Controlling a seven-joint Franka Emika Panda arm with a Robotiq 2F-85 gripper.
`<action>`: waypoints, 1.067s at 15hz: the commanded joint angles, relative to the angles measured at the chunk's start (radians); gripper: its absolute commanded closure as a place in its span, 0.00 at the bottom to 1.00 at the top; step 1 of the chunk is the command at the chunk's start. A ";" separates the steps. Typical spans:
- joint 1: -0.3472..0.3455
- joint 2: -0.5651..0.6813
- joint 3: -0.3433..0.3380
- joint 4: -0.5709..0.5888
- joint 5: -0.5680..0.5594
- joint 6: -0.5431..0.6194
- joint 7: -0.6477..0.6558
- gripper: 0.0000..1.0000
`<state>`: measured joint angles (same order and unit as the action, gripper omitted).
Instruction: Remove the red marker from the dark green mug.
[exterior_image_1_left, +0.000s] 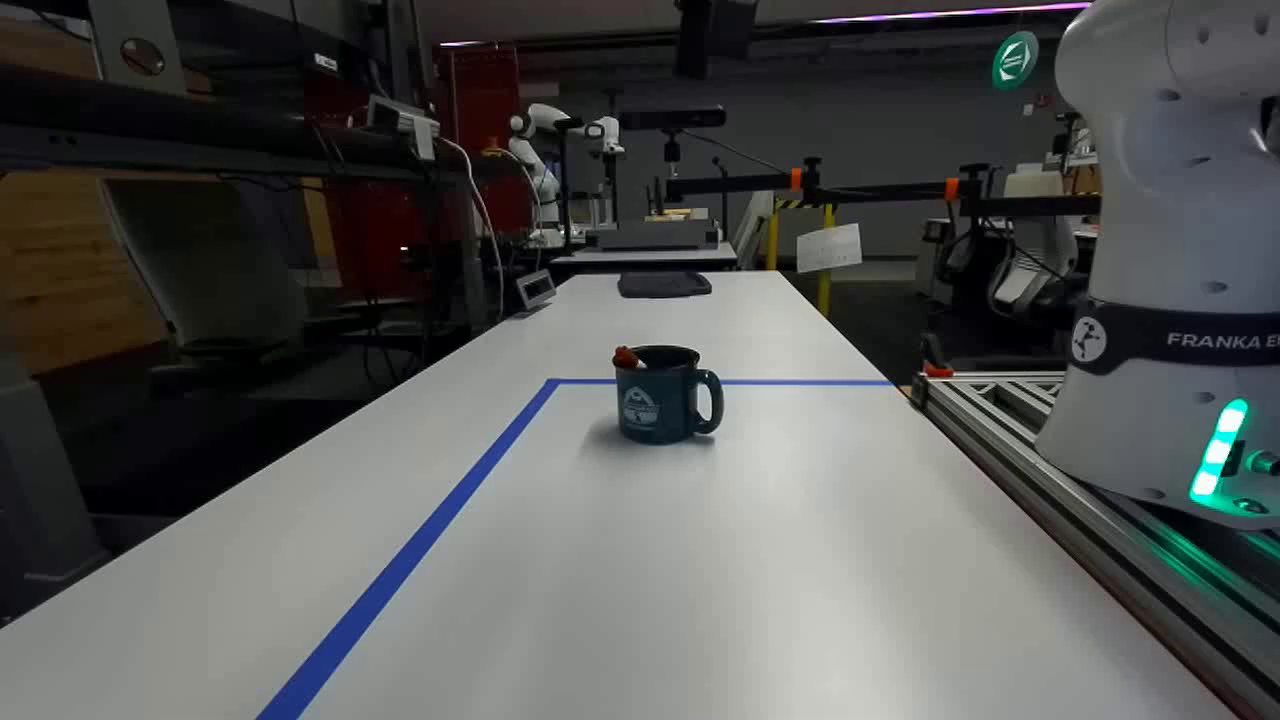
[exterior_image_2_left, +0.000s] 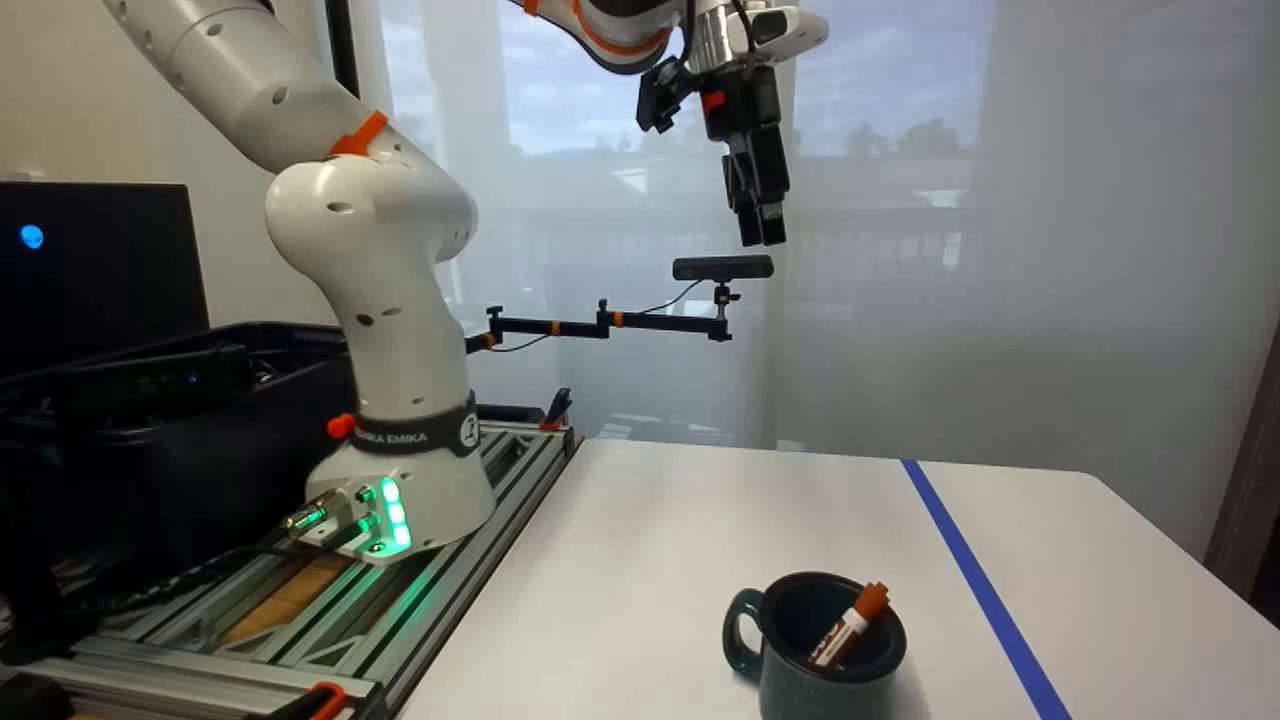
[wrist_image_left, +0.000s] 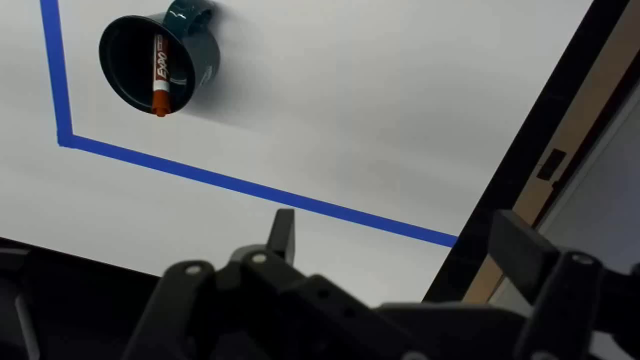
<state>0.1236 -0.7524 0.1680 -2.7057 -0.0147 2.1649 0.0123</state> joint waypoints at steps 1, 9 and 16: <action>0.010 0.001 -0.009 0.002 -0.008 -0.003 0.007 0.00; 0.010 0.001 -0.009 0.003 -0.008 -0.003 0.007 0.00; 0.000 0.002 -0.003 -0.001 -0.020 0.008 0.015 0.00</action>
<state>0.1237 -0.7524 0.1675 -2.7056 -0.0147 2.1649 0.0123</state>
